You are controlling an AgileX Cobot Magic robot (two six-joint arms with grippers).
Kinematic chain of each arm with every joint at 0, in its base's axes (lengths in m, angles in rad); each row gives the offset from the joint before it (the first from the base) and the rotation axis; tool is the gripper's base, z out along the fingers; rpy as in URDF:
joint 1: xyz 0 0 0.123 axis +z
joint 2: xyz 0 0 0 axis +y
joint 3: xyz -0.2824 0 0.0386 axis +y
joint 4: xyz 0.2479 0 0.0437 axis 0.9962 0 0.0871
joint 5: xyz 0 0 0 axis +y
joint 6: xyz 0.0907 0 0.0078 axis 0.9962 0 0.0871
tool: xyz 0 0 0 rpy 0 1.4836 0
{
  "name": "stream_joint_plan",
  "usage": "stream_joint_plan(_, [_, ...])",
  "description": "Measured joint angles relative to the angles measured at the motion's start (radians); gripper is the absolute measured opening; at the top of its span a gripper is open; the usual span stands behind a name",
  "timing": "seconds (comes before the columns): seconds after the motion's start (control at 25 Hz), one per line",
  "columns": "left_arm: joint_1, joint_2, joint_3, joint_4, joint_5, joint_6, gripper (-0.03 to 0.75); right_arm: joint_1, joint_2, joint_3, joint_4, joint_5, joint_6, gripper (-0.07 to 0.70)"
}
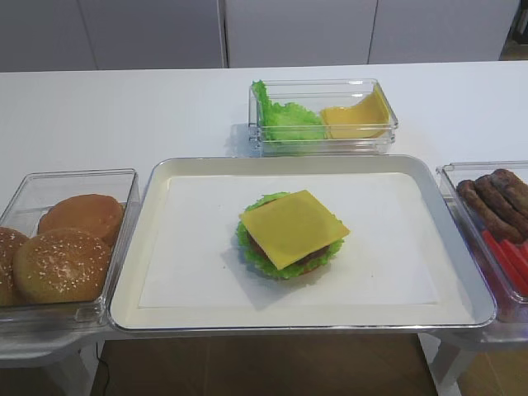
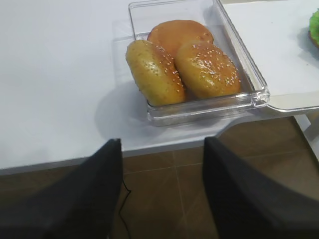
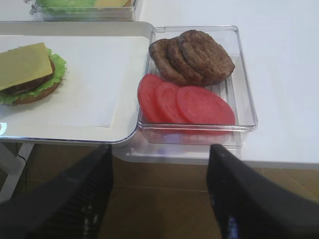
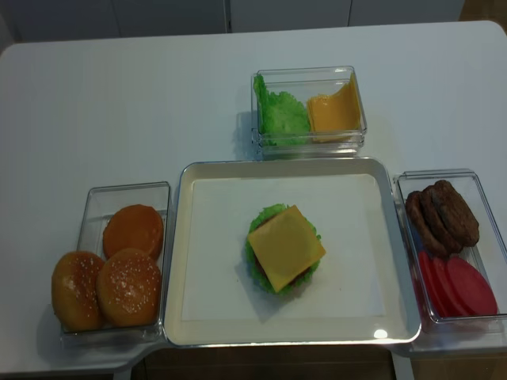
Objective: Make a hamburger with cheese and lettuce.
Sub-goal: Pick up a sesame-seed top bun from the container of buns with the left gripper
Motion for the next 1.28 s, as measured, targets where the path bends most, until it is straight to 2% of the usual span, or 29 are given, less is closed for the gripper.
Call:
stream_joint_plan(1.0, [0.000,0.000,0.000,0.000,0.000,0.000,0.389,0.000,0.000,0.000,0.000,0.000,0.000,0.449])
stream_joint_plan(1.28, [0.000,0.000,0.000,0.011,0.000,0.000,0.484,0.000,0.000,0.000,0.000,0.000,-0.002,0.449])
